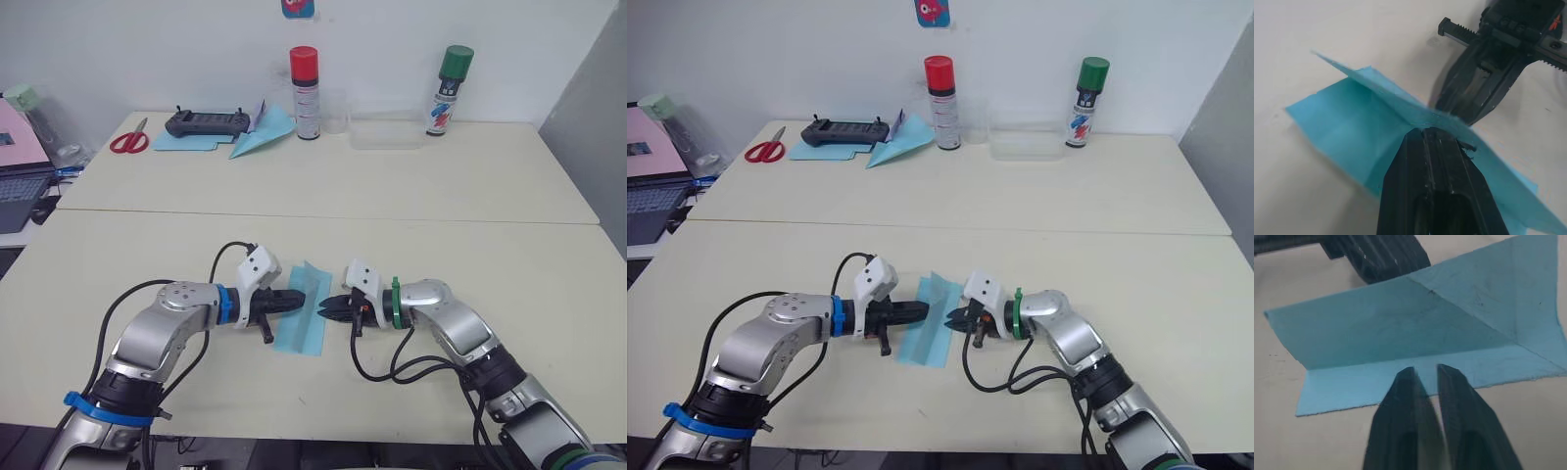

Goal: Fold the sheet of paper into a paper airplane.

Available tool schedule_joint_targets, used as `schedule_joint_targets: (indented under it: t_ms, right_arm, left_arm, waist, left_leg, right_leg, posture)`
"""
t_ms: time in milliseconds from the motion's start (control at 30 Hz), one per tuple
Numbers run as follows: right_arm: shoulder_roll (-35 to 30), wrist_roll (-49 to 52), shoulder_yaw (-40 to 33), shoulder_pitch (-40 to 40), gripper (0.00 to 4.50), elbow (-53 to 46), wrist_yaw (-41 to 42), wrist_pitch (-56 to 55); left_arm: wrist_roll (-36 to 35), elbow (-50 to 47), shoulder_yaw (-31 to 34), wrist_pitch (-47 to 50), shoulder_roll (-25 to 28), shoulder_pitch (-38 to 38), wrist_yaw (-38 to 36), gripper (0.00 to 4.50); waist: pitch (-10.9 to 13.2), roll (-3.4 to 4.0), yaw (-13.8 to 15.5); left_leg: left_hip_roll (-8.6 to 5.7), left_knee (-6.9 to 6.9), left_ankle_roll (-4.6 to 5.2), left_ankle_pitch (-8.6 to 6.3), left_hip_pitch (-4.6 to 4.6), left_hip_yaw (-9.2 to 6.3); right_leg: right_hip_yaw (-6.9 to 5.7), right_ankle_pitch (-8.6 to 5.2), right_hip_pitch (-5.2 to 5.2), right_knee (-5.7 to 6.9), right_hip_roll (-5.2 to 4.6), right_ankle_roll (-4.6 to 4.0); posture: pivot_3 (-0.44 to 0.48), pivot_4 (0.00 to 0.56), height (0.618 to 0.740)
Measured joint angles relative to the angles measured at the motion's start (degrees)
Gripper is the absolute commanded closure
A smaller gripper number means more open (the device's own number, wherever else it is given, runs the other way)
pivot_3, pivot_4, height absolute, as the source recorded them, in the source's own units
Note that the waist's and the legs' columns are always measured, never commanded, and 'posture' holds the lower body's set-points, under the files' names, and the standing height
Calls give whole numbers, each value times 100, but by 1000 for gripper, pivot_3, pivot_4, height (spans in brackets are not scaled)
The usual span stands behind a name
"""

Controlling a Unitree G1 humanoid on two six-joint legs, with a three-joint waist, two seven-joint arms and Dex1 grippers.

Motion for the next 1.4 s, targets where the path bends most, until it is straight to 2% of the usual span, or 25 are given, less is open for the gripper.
schedule_joint_targets:
  t_ms: [167,367,567,833,967,1233,1367,1400]
  right_arm:
    - [-160,484,-529,3,1275,-467,-131,1206]
    - [-25,1433,-1490,-244,1275,-973,-535,3068]
    - [788,2281,-2421,-510,1275,-1007,-1230,4786]
    - [1290,2683,-3310,-795,1275,-896,-1893,5984]
    - [1123,2685,-3143,-770,1275,-943,-1994,6031]
    - [308,2683,-2226,-528,1275,-1214,-1828,5534]
    - [167,2686,-1984,-526,1275,-1244,-1738,5333]
    - [148,2686,-1959,-526,1435,-1244,-1733,5286]
  left_arm:
    - [6,3,0,0,-2,-20,-37,4500]
    - [10,6,-14,0,-148,-233,-36,4500]
    - [32,9,-162,2,-361,-417,-28,4500]
    - [42,7,-245,28,-491,-494,-14,4500]
    - [43,4,-327,40,-496,-492,-11,4500]
    - [41,-6,-328,40,-495,-493,11,4500]
    - [41,-6,-328,40,-498,-508,14,4500]
    - [42,-6,-329,40,-502,-507,16,4500]
  waist:
    - [3,-2,1]
    - [5,-2,-5]
    - [7,-1,-28]
    - [7,0,-63]
    - [8,1,-73]
    - [8,0,-110]
    - [8,0,-133]
    - [8,0,-133]
  left_leg:
    - [0,0,0,0,-10,-1]
    - [0,-1,1,0,-23,-3]
    - [1,-3,1,0,-25,-2]
    - [1,-3,1,-1,-26,-1]
    - [0,-3,1,-1,-26,-1]
    - [1,-3,2,-1,-27,0]
    - [1,-3,2,-1,-26,-1]
    - [1,-3,2,-1,-26,-1]
  right_leg:
    - [0,0,-8,0,0,0]
    - [-3,15,-22,1,2,-25]
    - [-2,16,-25,3,3,-27]
    - [-3,15,-25,3,3,-26]
    - [-2,15,-25,3,3,-26]
    - [-2,10,-25,1,3,-17]
    - [-2,1,-24,3,4,-3]
    - [-2,2,-25,2,4,-3]
  posture:
    - [0,150,740]
    - [0,150,740]
    - [0,150,740]
    - [0,150,740]
    - [0,150,740]
    - [0,150,740]
    - [0,150,740]
    - [0,150,740]
